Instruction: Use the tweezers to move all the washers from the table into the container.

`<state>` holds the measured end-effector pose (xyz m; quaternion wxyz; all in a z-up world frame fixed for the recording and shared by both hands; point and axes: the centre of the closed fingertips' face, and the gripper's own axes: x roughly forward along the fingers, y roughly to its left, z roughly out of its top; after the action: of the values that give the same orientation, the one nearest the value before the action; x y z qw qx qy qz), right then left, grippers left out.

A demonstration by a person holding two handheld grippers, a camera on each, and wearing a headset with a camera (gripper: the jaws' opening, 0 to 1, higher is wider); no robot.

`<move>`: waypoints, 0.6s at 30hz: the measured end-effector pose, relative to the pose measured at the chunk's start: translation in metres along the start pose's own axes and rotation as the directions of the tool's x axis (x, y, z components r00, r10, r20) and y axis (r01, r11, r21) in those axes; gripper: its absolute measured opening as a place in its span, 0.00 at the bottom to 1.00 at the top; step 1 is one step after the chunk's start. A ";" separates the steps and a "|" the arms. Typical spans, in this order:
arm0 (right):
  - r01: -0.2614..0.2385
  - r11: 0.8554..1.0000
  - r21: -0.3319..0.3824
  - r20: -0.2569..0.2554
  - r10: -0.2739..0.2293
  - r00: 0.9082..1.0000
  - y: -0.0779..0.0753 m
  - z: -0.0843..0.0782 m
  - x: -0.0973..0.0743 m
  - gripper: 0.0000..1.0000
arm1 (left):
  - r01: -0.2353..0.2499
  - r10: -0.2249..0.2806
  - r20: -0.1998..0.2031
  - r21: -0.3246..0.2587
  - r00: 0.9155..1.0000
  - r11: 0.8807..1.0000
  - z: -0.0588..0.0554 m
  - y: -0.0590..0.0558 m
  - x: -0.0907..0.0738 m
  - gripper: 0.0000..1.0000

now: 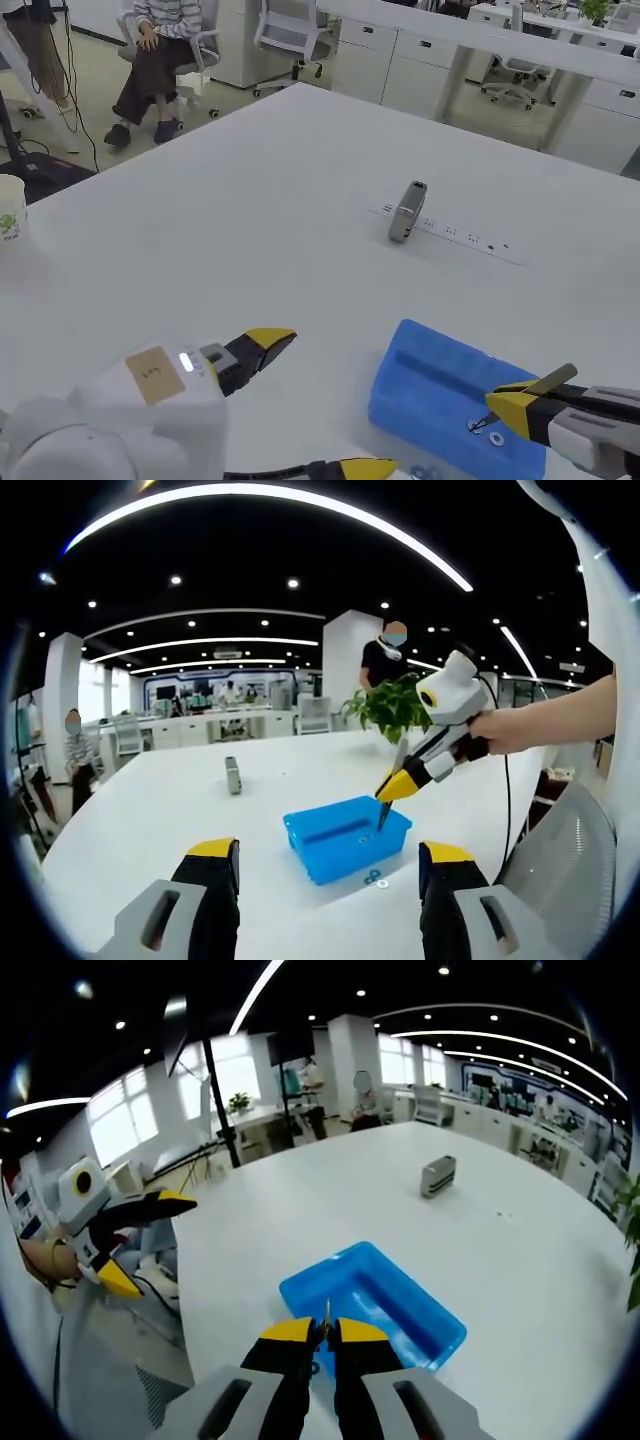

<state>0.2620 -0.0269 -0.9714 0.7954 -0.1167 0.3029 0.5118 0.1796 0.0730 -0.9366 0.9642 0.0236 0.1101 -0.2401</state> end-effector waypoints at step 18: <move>-0.064 0.998 0.013 -0.062 0.064 0.996 0.023 -0.029 0.020 0.03 | -0.001 0.001 -0.003 0.004 1.000 1.000 -0.001 0.000 0.000 0.73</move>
<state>0.2372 -0.0155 -1.0034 0.7695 -0.1181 0.3340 0.5314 0.1798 0.0733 -0.9373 0.9641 0.0258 0.1113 -0.2397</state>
